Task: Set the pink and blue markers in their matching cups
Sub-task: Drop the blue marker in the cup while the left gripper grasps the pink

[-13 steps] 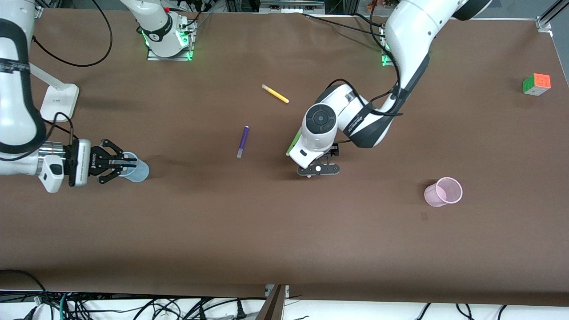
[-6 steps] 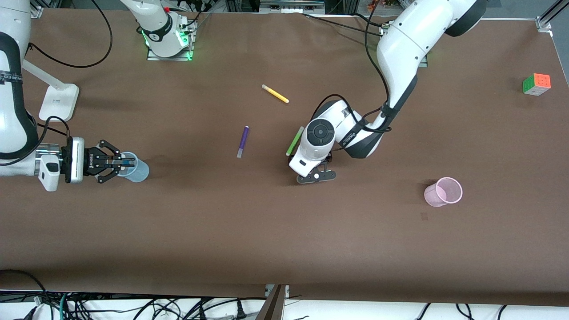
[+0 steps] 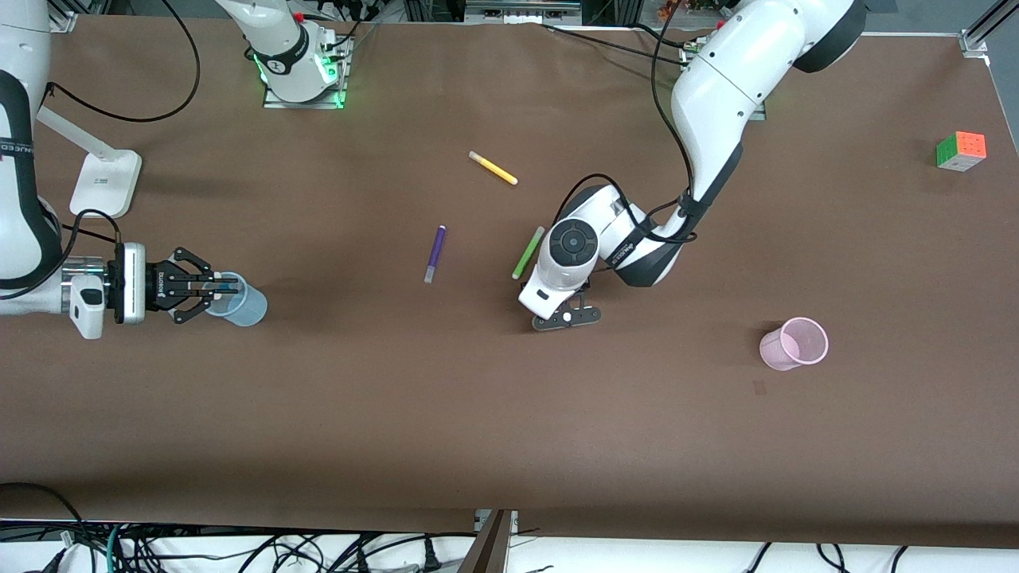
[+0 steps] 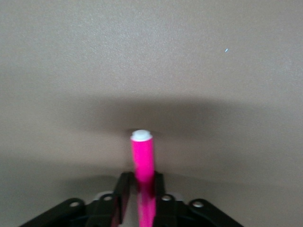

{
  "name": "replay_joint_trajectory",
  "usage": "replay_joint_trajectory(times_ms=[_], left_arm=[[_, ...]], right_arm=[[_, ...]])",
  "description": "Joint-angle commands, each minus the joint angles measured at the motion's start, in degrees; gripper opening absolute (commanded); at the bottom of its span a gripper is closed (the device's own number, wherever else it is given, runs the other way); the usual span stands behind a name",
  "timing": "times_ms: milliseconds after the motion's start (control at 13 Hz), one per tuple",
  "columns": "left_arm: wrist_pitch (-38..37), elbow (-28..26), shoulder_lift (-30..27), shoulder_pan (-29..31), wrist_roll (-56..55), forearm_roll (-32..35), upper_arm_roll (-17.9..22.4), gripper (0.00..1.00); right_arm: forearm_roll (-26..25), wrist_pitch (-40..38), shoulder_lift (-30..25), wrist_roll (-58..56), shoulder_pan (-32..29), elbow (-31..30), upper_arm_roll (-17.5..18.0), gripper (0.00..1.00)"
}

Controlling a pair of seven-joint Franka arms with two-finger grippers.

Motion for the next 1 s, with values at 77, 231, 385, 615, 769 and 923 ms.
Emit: replay_joint_trajectory(times_ms=[77,231,385,615,769,923], left_arm=[[0.2,0.8,0.4,0.1,-2.5,1.2,0.1,0.00],[-0.1,0.8,-0.2,0.5,-3.4,0.9,0.0,0.00],[-1.8,1.4,-2.1,3.3,-3.3,-0.1,-0.4,0.00],[-9.5,3.7,-7.3,11.1,-2.8,-14.0,-2.3,0.00],[-14.7,6.3,-10.3,16.1,-2.6,-22.3,-2.2,0.00],[-19.3,8.1,-12.5,20.6,-2.6,-27.4,-2.2,0.00]], right_arm=[[1.6,-0.9,1.0,-1.3,-1.8,-0.3,0.8,0.07],[1.6,-0.6,1.4,-1.2,-1.8,-0.3,0.8,0.07],[1.7,-0.6,1.4,-0.3,-1.8,-0.3,0.7,0.60],[1.7,-0.9,0.8,7.3,-2.1,0.3,0.8,1.00],[1.0,-0.9,-1.0,20.2,-1.8,2.2,1.1,1.00],[-0.1,-1.7,-1.1,30.9,-0.9,6.4,1.5,1.00]])
